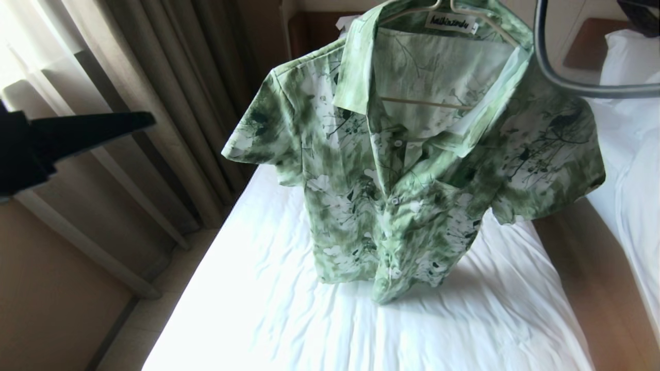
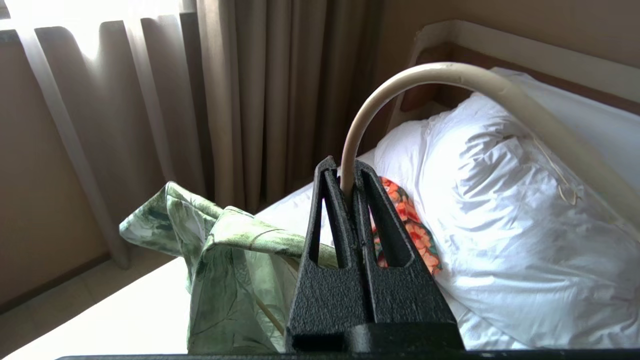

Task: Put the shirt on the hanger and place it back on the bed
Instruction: Take the clothes hanger out of the clothes

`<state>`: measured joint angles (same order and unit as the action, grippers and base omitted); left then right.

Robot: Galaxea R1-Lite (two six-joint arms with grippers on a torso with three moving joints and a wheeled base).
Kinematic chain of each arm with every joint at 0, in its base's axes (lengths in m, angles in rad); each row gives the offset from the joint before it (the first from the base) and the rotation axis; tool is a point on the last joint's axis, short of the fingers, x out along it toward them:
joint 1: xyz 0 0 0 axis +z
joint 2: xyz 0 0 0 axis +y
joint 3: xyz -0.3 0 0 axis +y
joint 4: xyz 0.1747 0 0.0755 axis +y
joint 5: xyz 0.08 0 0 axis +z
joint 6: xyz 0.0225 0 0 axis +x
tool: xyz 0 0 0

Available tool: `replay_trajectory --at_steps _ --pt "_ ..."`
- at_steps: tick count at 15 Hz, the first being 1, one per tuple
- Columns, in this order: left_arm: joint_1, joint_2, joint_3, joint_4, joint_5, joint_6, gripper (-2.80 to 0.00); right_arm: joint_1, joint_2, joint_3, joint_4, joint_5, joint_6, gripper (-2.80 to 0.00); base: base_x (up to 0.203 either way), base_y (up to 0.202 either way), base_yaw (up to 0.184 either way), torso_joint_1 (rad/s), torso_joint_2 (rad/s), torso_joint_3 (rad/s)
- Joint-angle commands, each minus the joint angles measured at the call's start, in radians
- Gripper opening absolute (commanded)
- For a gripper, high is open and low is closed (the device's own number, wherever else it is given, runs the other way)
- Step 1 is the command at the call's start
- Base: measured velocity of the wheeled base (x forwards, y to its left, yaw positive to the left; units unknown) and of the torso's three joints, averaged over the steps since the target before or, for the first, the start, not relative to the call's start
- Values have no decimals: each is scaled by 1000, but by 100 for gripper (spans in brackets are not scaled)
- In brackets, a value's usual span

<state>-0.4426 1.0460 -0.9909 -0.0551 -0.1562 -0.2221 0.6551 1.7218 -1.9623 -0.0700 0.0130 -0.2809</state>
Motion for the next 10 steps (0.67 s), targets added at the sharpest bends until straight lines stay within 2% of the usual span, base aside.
replay_trajectory --at_steps 1,4,5,8,10 --pt "-81 86 -7 -4 48 -2 -280 0 28 -3 -4 -1 -1 -280 0 0 0 0 0 0" --pt "-190 153 5 -57 61 -1 -280 -5 58 -3 -5 -1 0 -280 0 0 0 0 0 0" --pt "-199 186 8 -86 63 3 0 -5 62 -3 -5 -1 0 -280 0 0 0 0 0 0" --pt "-221 319 -14 -188 71 20 0 -5 72 -3 -5 -8 0 -280 0 0 0 0 0 0" --pt "-245 418 -52 -226 122 24 0 -5 78 -3 -7 -28 0 -280 0 0 0 0 0 0"
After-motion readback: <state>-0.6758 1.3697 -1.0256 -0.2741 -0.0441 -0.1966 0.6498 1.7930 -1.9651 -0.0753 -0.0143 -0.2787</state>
